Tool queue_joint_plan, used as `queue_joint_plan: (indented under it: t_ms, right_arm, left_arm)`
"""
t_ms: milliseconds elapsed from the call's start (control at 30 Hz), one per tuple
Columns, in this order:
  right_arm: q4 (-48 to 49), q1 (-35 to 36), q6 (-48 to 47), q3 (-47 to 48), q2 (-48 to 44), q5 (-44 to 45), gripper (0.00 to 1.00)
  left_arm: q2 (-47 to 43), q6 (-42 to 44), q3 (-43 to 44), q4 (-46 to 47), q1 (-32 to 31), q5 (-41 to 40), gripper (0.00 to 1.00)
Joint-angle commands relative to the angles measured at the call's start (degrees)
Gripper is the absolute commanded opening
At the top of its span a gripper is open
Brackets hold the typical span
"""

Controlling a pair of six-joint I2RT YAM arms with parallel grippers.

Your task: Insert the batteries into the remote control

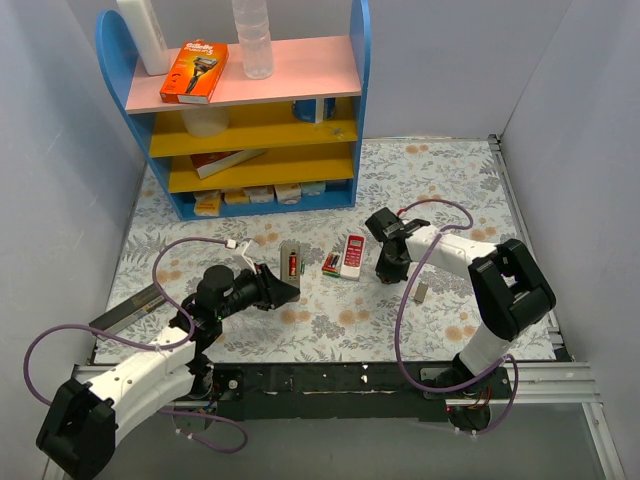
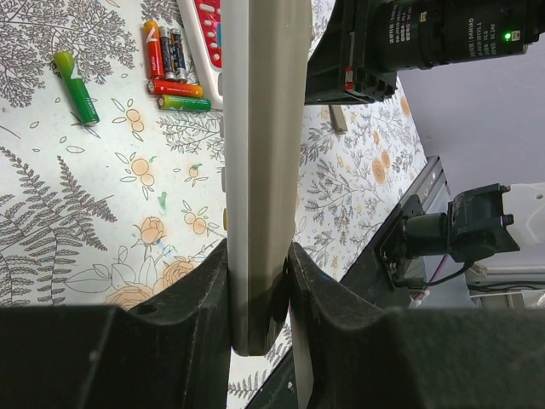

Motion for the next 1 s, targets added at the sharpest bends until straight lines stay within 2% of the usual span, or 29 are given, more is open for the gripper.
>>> queue_joint_plan:
  t_ms: [0, 167, 267, 367, 400, 500, 700, 967]
  right_arm:
    - [-1.2, 1.5, -2.2, -0.7, 0.1, 1.4, 0.11]
    - [-1.7, 3.6, -11.2, 3.2, -3.6, -0.1, 0.01]
    - [-2.4, 5.8, -17.7, 6.4, -6.2, -2.9, 0.01]
    - [-0.4, 7.3, -24.6, 10.1, -9.2, -12.4, 0.01]
    - [0.3, 7.7, -25.7, 11.6, -9.9, -18.4, 0.01]
    - [0.6, 9.1, -27.0, 15.1, -11.1, -25.2, 0.01]
    - [-2.8, 13.8, -27.7, 26.8, -6.4, -33.8, 0.01]
    - [-5.8, 16.5, -23.0, 32.7, -1.7, -36.5, 0.01]
  left_arm:
    - [0.8, -0.2, 1.0, 3.1, -0.3, 1.4, 0.0]
    - [2.9, -1.8, 0.5, 8.7, -0.4, 3.8, 0.0]
    - [4.3, -3.0, -0.3, 12.9, -0.4, 4.9, 0.0]
    - [6.0, -4.5, -1.1, 16.5, -0.3, 5.2, 0.0]
    - [6.7, -4.9, -1.3, 17.1, -0.4, 5.2, 0.0]
    - [8.2, -6.4, -1.3, 19.3, -0.3, 5.0, 0.0]
    - [11.8, -9.7, -1.5, 23.4, -0.4, 5.2, 0.0]
    - [11.8, -12.8, -2.0, 26.4, -0.3, 4.2, 0.0]
